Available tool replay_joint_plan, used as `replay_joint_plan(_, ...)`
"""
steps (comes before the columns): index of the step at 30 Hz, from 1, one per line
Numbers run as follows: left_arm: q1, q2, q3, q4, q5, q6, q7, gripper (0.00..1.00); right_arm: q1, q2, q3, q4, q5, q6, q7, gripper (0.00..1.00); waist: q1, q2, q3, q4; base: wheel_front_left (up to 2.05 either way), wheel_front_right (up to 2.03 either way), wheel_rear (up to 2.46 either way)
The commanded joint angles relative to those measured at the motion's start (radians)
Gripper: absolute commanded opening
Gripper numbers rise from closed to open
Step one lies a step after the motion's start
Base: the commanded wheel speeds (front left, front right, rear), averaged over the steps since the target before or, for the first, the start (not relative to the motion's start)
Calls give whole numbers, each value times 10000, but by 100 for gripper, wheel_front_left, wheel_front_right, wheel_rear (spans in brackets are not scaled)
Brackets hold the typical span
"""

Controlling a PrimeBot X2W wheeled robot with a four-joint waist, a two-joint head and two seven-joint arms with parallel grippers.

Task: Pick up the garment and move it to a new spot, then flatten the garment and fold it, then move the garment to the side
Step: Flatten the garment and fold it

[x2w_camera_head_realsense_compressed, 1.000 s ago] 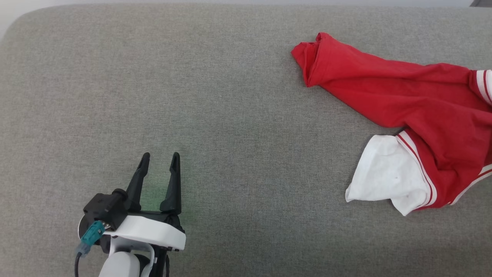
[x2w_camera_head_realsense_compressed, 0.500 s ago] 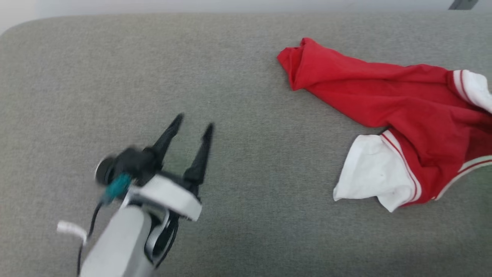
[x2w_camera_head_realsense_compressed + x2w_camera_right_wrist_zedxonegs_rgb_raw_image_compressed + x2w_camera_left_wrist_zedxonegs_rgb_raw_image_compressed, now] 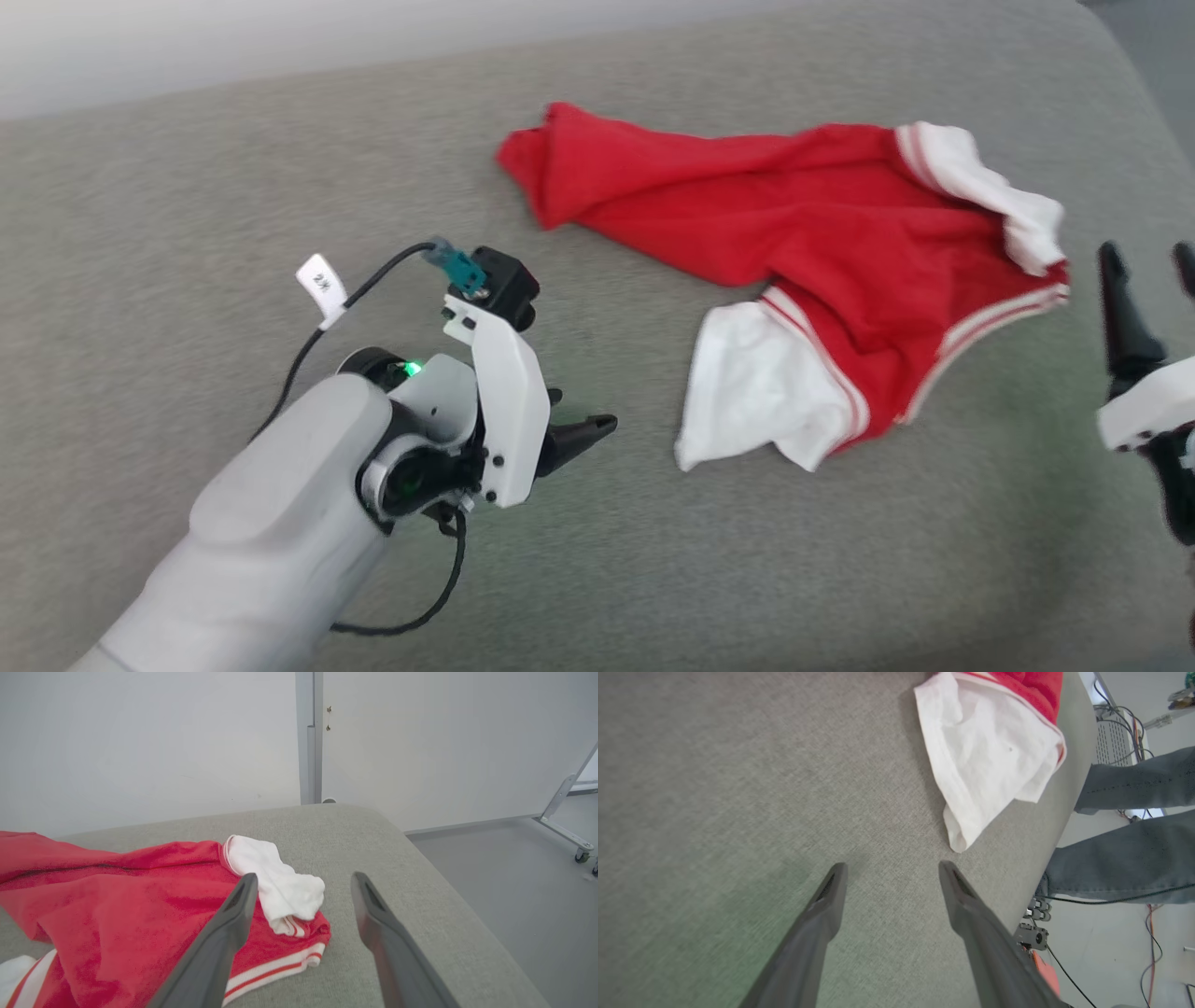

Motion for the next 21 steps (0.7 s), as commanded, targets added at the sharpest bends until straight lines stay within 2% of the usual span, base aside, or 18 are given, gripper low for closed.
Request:
replay_joint_plan(1, -341, -131, -83, 208, -203, -12, 514, 100, 183, 248, -82, -156, -141, -7, -81, 100, -1, 0, 158, -731, 0, 0, 0)
replay_joint_plan(5, -739, -710, 84, 982, -707, 401, 1055, 100, 367, 599, -352, -324, -263, -7, -89, 100, -1, 0, 368, -1373, 0, 0, 0)
replay_joint_plan(10, -1247, -1145, -16, 2001, -520, 691, 1113, 100, 467, 932, -564, -517, -377, -5, -96, 100, -1, 0, 657, -1928, 0, 0, 0)
replay_joint_plan(13, -1460, -1276, -272, 2676, -114, 659, 951, 100, 548, 1051, -612, -585, -429, -7, -97, 100, -1, 0, 783, -2116, 0, 0, 0)
replay_joint_plan(19, -1412, -1762, -459, 3870, -286, 323, 716, 100, 546, 1176, -703, -595, -489, -7, -101, 100, -1, 0, 904, -2199, 0, 0, 0)
replay_joint_plan(20, -1417, -1829, -455, 4017, -358, 256, 686, 89, 517, 1194, -687, -598, -503, -7, -100, 100, -1, 0, 905, -2179, 0, 0, 0)
replay_joint_plan(21, -1445, -1892, -425, 4139, -409, 215, 618, 35, 491, 1196, -680, -605, -519, -7, -101, 100, -1, 0, 900, -2144, 0, 0, 0)
